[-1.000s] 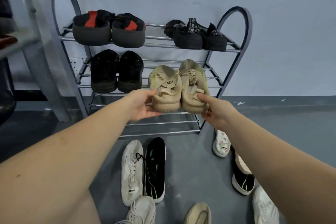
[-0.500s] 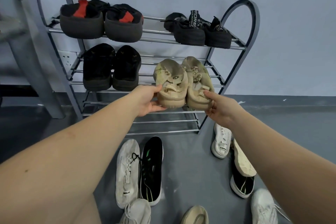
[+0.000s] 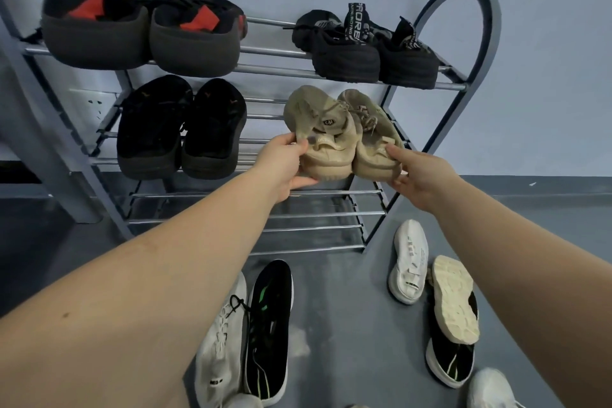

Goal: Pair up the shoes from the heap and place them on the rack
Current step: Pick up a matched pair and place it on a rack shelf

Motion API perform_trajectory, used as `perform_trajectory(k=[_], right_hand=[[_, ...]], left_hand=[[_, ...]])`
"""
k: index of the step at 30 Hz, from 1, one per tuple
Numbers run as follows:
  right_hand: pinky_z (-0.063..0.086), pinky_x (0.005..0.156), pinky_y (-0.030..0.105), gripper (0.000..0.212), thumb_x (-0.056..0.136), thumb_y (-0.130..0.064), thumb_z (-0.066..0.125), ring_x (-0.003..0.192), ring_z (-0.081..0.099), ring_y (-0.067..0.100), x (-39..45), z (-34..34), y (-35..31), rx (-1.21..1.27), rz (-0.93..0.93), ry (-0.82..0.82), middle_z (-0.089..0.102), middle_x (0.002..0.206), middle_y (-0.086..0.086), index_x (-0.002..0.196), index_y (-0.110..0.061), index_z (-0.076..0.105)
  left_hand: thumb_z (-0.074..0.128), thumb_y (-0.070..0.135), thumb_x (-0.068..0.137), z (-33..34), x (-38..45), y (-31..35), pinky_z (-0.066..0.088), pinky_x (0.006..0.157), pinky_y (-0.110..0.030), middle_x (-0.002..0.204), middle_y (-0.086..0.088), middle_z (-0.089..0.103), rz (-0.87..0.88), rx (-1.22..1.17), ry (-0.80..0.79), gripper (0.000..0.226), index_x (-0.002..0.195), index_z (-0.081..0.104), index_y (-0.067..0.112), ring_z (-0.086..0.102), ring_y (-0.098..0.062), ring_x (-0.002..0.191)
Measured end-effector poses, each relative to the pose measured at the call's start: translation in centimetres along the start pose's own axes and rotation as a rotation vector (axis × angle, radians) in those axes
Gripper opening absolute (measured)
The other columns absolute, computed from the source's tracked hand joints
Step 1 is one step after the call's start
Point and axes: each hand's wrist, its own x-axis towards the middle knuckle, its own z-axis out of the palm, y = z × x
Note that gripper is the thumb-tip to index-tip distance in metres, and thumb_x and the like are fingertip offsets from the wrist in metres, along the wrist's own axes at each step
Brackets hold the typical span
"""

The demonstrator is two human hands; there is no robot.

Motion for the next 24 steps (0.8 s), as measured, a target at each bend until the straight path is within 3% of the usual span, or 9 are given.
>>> perform_trajectory(k=[5, 9, 12, 14, 16, 19, 22, 24], right_hand=[[0.058, 0.063, 0.027, 0.019, 0.086, -0.012, 0.068, 0.080, 0.065, 0.020, 2.4, 0.1, 0.3, -0.024, -0.013, 0.022, 0.065, 0.092, 0.006, 0.102, -0.006, 0.059], [0.058, 0.080, 0.034, 0.015, 0.087, -0.015, 0.067, 0.093, 0.065, 0.026, 3.6, 0.6, 0.9, -0.037, -0.034, 0.059, 0.065, 0.097, 0.011, 0.097, -0.006, 0.061], [0.056, 0.087, 0.036, 0.013, 0.086, -0.024, 0.069, 0.105, 0.066, 0.032, 4.3, 0.8, 1.3, -0.115, -0.078, 0.111, 0.068, 0.101, 0.015, 0.085, -0.013, 0.063], [0.056, 0.084, 0.033, 0.024, 0.085, -0.035, 0.069, 0.099, 0.067, 0.025, 4.8, 0.6, 1.7, -0.257, -0.110, 0.142, 0.068, 0.094, 0.005, 0.097, -0.014, 0.066], [0.053, 0.083, 0.032, 0.036, 0.085, -0.045, 0.066, 0.095, 0.062, 0.019, 5.0, 0.1, 1.9, -0.386, -0.134, 0.155, 0.065, 0.090, -0.004, 0.109, -0.018, 0.066], [0.048, 0.091, 0.034, 0.041, 0.088, -0.049, 0.059, 0.102, 0.057, 0.017, 4.8, -0.4, 1.9, -0.474, -0.168, 0.133, 0.061, 0.102, -0.005, 0.118, -0.021, 0.063], [0.041, 0.089, 0.028, 0.048, 0.091, -0.049, 0.053, 0.108, 0.054, 0.016, 3.7, -0.5, 1.9, -0.634, -0.238, 0.044, 0.059, 0.113, -0.005, 0.130, -0.021, 0.055], [0.035, 0.089, 0.025, 0.060, 0.090, -0.051, 0.053, 0.123, 0.050, 0.019, 2.9, -0.8, 2.2, -0.794, -0.297, -0.014, 0.055, 0.132, -0.002, 0.142, -0.023, 0.041]], left_hand=[[0.043, 0.015, 0.099, 0.6, 2.1, -0.1, 0.056, 0.079, -0.047, 0.131, -0.006, 0.053, -0.010, 0.026, 0.051, 0.033, 0.132, 0.051, 0.015, 0.053, -0.027, 0.118], [0.046, 0.023, 0.099, 0.9, 3.4, 0.0, 0.055, 0.079, -0.044, 0.123, 0.001, 0.054, 0.010, 0.082, 0.084, 0.035, 0.133, 0.050, 0.018, 0.054, -0.022, 0.109], [0.043, 0.032, 0.099, 0.8, 4.8, -0.3, 0.053, 0.087, -0.044, 0.118, 0.000, 0.055, 0.106, 0.390, 0.179, 0.037, 0.131, 0.052, 0.018, 0.054, -0.024, 0.104], [0.041, 0.039, 0.098, 0.6, 5.5, -0.6, 0.051, 0.092, -0.047, 0.121, -0.007, 0.061, 0.185, 0.609, 0.233, 0.038, 0.125, 0.058, 0.017, 0.057, -0.032, 0.108], [0.040, 0.043, 0.097, 0.6, 5.8, -0.6, 0.051, 0.092, -0.048, 0.120, -0.011, 0.063, 0.202, 0.673, 0.235, 0.040, 0.119, 0.061, 0.017, 0.057, -0.035, 0.108], [0.037, 0.047, 0.097, 0.5, 6.0, -0.7, 0.052, 0.090, -0.045, 0.119, -0.010, 0.064, 0.222, 0.764, 0.235, 0.043, 0.118, 0.061, 0.018, 0.058, -0.034, 0.106], [0.029, 0.049, 0.098, 0.5, 5.4, -1.0, 0.046, 0.091, -0.036, 0.128, -0.009, 0.058, 0.234, 0.934, 0.200, 0.051, 0.131, 0.050, 0.017, 0.054, -0.033, 0.115], [0.027, 0.055, 0.096, 0.5, 4.4, -1.3, 0.038, 0.103, -0.039, 0.144, -0.010, 0.044, 0.216, 1.056, 0.191, 0.065, 0.147, 0.026, 0.014, 0.040, -0.033, 0.131]])
